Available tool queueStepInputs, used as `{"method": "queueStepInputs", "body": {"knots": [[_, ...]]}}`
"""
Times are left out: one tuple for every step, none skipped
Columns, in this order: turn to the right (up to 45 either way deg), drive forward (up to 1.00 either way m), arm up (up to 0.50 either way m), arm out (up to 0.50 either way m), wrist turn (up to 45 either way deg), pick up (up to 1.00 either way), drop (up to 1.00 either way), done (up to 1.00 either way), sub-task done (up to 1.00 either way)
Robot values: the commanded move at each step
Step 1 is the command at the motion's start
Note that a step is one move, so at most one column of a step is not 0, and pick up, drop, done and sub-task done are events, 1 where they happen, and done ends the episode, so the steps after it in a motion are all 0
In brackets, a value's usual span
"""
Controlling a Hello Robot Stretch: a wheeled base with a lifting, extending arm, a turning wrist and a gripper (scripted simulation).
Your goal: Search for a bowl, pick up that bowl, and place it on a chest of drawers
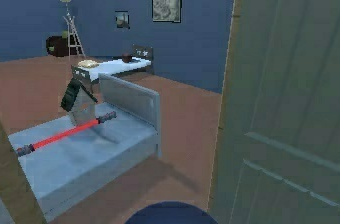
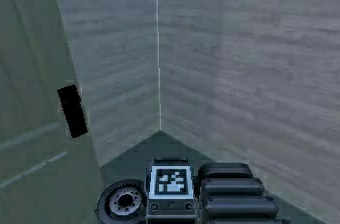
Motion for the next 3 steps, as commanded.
{"method": "queueStepInputs", "body": {"knots": [[0.0, 0.4, 0.0, 0.0, 0.0, 0.0, 0.0, 0.0, 0.0], [-12.0, 0.0, 0.0, 0.0, 0.0, 0.0, 0.0, 0.0, 0.0], [0.0, 0.55, 0.0, 0.0, 0.0, 0.0, 0.0, 0.0, 0.0]]}}
